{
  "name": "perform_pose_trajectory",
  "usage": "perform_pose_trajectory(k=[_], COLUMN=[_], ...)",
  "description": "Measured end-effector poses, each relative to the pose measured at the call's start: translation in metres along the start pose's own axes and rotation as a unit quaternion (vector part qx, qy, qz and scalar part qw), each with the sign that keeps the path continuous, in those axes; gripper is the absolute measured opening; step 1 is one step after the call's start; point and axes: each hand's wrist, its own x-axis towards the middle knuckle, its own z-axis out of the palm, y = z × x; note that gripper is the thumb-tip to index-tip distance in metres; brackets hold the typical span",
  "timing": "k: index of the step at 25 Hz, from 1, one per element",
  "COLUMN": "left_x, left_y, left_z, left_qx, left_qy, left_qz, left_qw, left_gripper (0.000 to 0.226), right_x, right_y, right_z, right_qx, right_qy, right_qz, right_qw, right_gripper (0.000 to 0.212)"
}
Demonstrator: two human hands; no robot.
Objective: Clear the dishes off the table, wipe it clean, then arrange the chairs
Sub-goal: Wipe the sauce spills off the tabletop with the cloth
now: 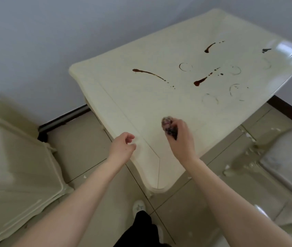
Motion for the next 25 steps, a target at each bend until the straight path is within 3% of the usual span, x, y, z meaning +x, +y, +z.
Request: perform_pose_trajectory(k=[1,3,6,10,13,17,19,21,25], left_x=[0.01,0.024,0.042,0.062,0.082,0.093,0.093,0.094,0.096], left_y=[-0.004,-0.013,-0.031,-0.043,-0.042,-0.044,-0.04,-0.033,-0.022], left_z=[0.0,0.0,-0.004,0.001,0.013,0.028,0.033,0.035,0.038], left_qx=[0.018,0.044,0.13,0.259,0.317,0.303,0.29,0.284,0.288], left_qy=[0.011,0.028,0.047,-0.019,-0.042,-0.009,0.0,0.007,0.004], left_qz=[-0.005,-0.012,0.001,0.031,0.035,-0.019,-0.049,-0.071,-0.112], left_qw=[1.0,0.999,0.99,0.965,0.947,0.953,0.956,0.956,0.951], left_gripper=[0.029,0.035,0.047,0.069,0.07,0.066,0.068,0.069,0.068], right_x=[0.011,0.015,0.011,0.023,0.09,0.176,0.17,0.134,0.089], right_y=[0.004,0.019,0.046,0.07,0.055,0.017,0.026,0.053,0.106], right_z=[0.009,0.029,0.049,0.063,0.09,0.132,0.122,0.09,0.04], right_qx=[-0.049,-0.181,-0.272,-0.346,-0.338,-0.304,-0.274,-0.215,-0.13], right_qy=[-0.061,-0.223,-0.25,-0.338,-0.366,-0.399,-0.378,-0.356,-0.46], right_qz=[-0.047,-0.102,-0.17,-0.251,-0.266,-0.261,-0.317,-0.439,-0.488], right_qw=[0.996,0.952,0.914,0.838,0.825,0.825,0.826,0.796,0.73], right_gripper=[0.02,0.029,0.048,0.063,0.054,0.049,0.041,0.031,0.029])
